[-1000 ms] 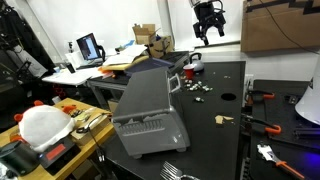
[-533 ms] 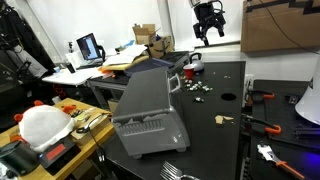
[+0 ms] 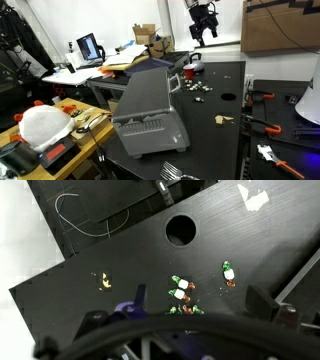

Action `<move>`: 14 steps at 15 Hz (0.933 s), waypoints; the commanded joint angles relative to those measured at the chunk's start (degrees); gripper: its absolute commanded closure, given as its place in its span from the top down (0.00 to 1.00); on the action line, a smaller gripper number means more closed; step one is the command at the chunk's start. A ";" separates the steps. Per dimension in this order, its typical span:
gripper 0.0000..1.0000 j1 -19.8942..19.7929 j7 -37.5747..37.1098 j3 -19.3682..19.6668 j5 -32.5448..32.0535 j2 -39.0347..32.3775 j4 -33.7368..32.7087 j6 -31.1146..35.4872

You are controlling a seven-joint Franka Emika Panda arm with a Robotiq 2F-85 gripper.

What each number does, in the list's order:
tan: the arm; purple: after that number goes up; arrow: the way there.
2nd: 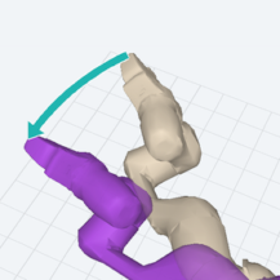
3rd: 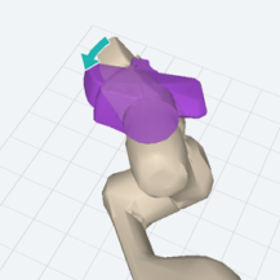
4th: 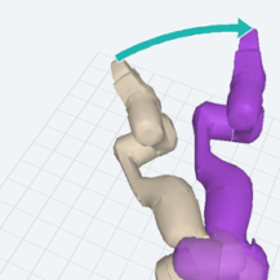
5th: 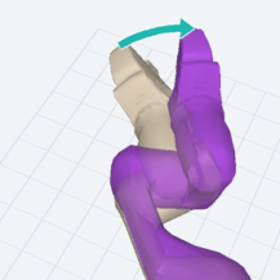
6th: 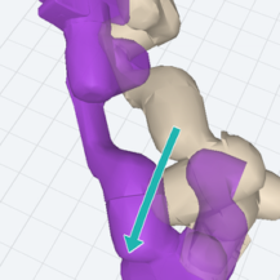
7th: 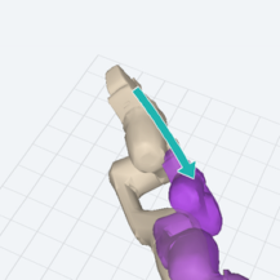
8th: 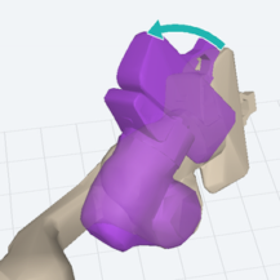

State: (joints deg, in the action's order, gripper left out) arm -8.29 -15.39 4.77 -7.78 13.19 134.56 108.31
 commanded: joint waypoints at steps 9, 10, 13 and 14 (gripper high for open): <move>1.00 3.75 16.08 -0.83 -0.31 -3.62 -9.05 -1.01; 1.00 3.78 17.26 -0.78 -0.25 -3.23 -9.23 -1.23; 1.00 3.81 19.51 -0.68 -0.02 -2.45 -9.41 -1.06; 1.00 3.80 20.06 -0.63 0.11 -2.26 -9.47 -1.02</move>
State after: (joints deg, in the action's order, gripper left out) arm -4.83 1.65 3.67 -7.94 9.91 125.78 108.34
